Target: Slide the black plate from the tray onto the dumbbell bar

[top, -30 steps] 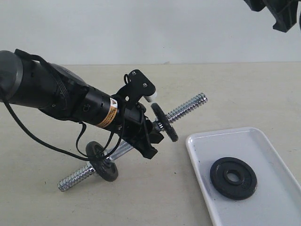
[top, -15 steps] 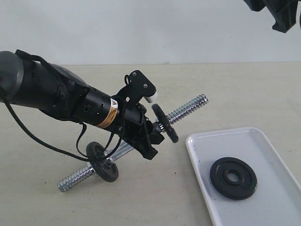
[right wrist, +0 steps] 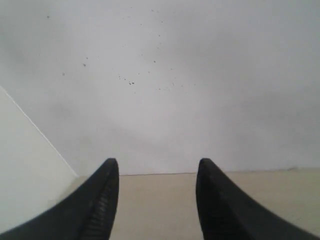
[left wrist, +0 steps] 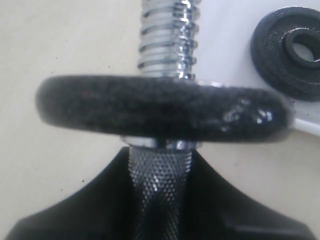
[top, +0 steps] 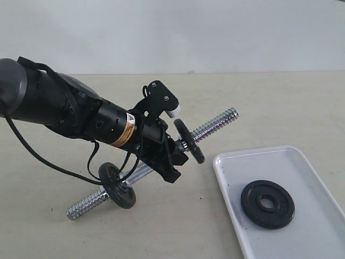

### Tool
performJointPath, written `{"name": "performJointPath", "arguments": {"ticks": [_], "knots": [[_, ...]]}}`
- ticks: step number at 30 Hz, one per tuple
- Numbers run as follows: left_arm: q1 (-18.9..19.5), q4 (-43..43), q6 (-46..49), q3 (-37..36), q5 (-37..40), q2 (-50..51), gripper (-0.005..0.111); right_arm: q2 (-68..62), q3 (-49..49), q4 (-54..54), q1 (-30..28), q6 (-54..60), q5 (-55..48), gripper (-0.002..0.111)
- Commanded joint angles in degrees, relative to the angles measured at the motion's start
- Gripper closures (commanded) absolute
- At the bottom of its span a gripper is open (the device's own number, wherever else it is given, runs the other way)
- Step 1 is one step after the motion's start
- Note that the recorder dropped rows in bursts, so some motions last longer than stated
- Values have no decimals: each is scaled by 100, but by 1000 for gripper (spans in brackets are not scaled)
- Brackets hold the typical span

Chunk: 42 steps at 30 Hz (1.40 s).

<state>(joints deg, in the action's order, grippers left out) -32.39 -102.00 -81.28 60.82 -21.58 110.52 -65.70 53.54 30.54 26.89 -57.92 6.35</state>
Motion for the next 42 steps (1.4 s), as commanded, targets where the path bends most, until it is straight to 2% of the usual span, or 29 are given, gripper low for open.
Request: {"name": "performJointPath", "arguments": {"ticks": [1, 5, 12, 15, 21, 26, 33, 37, 42], "knots": [[-18, 205, -92, 149, -235, -383, 102, 42, -19, 54, 0, 2285, 81, 65], [-18, 205, -92, 149, -235, -383, 102, 42, -19, 54, 0, 3737, -9, 65], [-18, 205, -92, 149, -235, -383, 102, 42, -19, -18, 0, 3456, 37, 65], [-18, 205, -92, 149, -235, -383, 102, 42, -19, 35, 0, 3348, -282, 65], [-18, 205, -119, 149, -235, -383, 102, -36, -19, 76, -10, 5192, -1531, 65], [-18, 205, -120, 149, -233, -383, 102, -58, -19, 275, -10, 5237, -2656, 65], [-18, 205, -149, 149, -276, -383, 102, -399, -19, 266, -334, 3437, -3742, 65], [-18, 205, -179, 149, -351, -383, 102, -707, -19, -653, -578, 3857, -3857, 65], [-18, 205, -179, 149, -326, -383, 102, -1094, -19, -2901, -578, 5904, -4330, 65]]}}
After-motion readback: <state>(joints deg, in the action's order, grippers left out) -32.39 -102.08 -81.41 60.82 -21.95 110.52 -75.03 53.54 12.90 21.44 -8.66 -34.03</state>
